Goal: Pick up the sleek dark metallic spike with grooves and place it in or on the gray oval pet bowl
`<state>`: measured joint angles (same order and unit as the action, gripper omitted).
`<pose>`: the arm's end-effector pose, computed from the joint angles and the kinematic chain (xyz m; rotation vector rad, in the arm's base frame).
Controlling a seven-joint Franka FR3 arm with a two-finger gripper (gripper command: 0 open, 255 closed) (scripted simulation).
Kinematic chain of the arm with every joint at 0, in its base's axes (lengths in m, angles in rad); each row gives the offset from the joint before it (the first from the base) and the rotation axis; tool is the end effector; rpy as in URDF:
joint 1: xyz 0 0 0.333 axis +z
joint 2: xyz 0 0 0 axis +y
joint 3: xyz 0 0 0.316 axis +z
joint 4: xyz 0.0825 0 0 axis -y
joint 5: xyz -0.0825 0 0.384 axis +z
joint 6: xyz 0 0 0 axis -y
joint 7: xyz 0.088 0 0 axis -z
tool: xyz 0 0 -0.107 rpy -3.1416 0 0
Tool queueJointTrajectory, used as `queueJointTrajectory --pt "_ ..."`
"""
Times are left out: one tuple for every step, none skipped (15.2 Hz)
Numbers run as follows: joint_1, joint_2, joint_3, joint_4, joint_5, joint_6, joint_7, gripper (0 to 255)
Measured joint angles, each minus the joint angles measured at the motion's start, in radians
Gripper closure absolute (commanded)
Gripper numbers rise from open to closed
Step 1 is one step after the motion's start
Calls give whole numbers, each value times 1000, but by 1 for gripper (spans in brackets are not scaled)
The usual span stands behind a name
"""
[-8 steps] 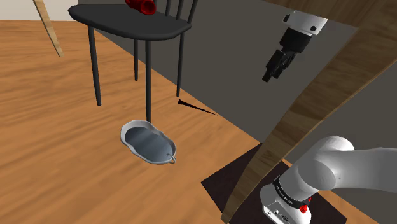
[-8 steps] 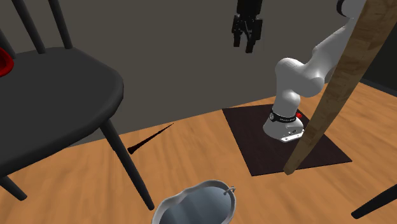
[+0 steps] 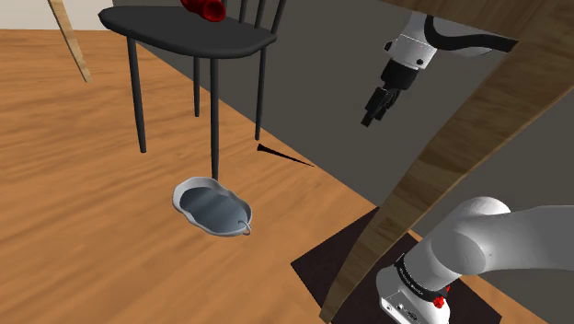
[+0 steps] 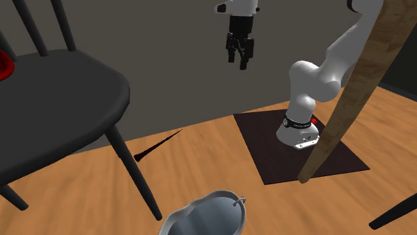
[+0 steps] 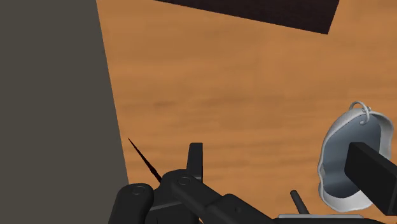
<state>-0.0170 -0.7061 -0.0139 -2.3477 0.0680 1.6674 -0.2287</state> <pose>0.3374 -0.0049 0.5777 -3.0536 -0.2992 -0.0542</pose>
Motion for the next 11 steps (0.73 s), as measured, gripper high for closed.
queueJointTrajectory --pt "0 23 -13 -12 -6 34 -25 0" --pt "0 44 -24 -21 -10 62 -47 0" --pt "1 65 -33 -31 -14 92 -69 0" --pt "4 93 -41 -36 -15 123 -88 0" --pt "6 120 -49 -46 -16 159 -108 0" --pt "6 147 -61 -48 -19 186 -132 0" --pt "9 186 -69 -48 -19 224 -152 0" --pt "12 214 -76 -48 -19 251 -171 0" --pt "14 244 -84 -38 -18 270 -192 0" --pt "15 284 -95 -28 -17 298 -216 0" --pt "17 319 -104 -15 -15 317 -239 0"
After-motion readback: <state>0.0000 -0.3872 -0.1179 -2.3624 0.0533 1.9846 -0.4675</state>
